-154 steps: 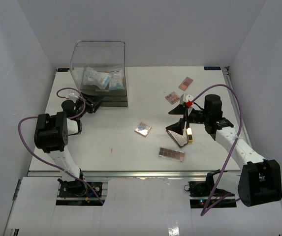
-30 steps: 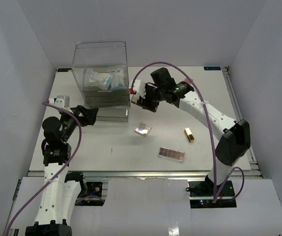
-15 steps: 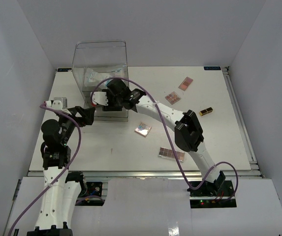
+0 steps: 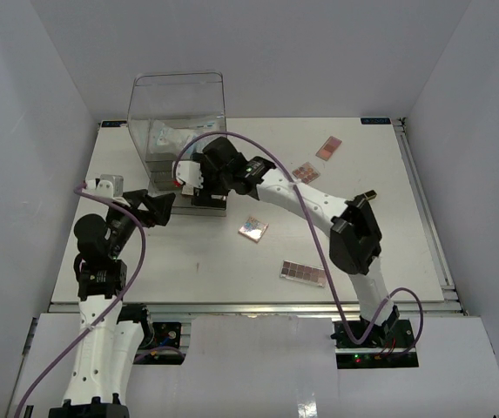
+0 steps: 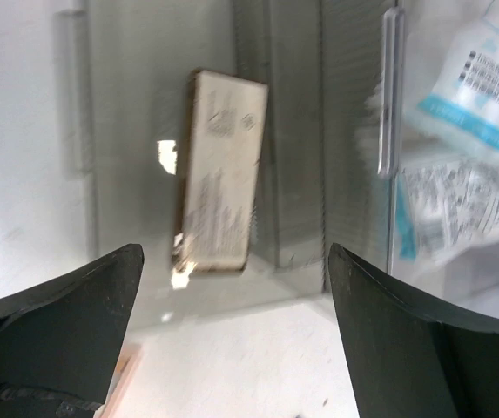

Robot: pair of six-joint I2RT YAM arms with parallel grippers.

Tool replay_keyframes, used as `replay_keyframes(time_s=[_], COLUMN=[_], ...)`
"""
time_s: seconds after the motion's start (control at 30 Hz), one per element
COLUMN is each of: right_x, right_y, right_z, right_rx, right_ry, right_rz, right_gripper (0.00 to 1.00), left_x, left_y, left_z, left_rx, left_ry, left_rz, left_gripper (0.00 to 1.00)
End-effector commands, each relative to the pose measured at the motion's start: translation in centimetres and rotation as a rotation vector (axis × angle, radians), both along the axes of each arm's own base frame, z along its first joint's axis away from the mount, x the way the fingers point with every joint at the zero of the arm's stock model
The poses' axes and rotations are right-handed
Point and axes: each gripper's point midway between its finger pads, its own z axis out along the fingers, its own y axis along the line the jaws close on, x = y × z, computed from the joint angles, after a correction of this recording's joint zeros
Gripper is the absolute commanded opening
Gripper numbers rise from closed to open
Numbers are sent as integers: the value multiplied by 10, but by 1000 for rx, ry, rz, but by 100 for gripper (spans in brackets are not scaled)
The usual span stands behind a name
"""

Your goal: Organize the makeup

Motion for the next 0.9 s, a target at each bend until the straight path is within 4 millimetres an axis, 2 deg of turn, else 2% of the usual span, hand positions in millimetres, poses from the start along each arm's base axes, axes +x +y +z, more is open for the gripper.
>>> replay_keyframes(time_s=[0.0, 0.07, 0.1, 0.17, 0.2, 0.23, 0.27, 0.33, 0.37, 0.4, 0.43, 0.47, 0.53, 0.57, 0.63, 0.67, 0.77, 0.87], right_x=[-56, -86, -96, -99, -108, -114, -118, -121, -120, -116, -113, -110, -101, -99, -100, -100, -97, -97], right_y=[-52, -93, -111, -157, -176, -193, -207, -232, -242, -260, -276, -288, -313, -321, -325, -326, -329, -330], right_z=[79, 65, 77, 79, 86, 81, 63, 44, 37, 32, 28, 27, 34, 37, 40, 40, 37, 35], right_rx=[158, 201, 242, 315, 356, 384, 397, 449, 472, 551, 613, 637, 678, 700, 722, 722, 716, 718], right_ry=[213, 447, 472, 519, 512, 517, 539, 569, 559, 591, 608, 596, 584, 580, 580, 576, 565, 572], right_rz=[107, 186, 196, 150, 133, 108, 68, -19, -43, -101, -151, -187, -259, -273, -280, -282, -309, -310], right_gripper=[93, 93, 93, 93, 93, 93, 93, 94, 94, 95, 96, 97, 97, 98, 98, 98, 98, 98], left_x=[-5, -3, -2, -4, -4, -6, -8, -9, -10, -12, -11, -4, 4, 9, 12, 18, 37, 48], left_y=[-35, -52, -59, -96, -112, -128, -143, -175, -186, -205, -220, -227, -243, -248, -255, -258, -265, -264], left_z=[-2, -14, -17, -30, -34, -39, -47, -57, -75, -82, -98, -120, -130, -140, -175, -183, -190, -201], left_rx=[-34, -52, -50, -27, 0, 30, 65, 157, 197, 262, 336, 410, 533, 589, 708, 742, 813, 871], left_ry=[-1, 64, 93, 164, 184, 210, 241, 294, 336, 364, 405, 458, 479, 494, 558, 575, 574, 579], left_rz=[-232, -314, -329, -410, -425, -439, -454, -471, -469, -489, -488, -458, -439, -422, -425, -414, -382, -347], left_gripper=[98, 93, 92, 90, 90, 90, 90, 92, 93, 95, 96, 96, 97, 98, 98, 98, 98, 98])
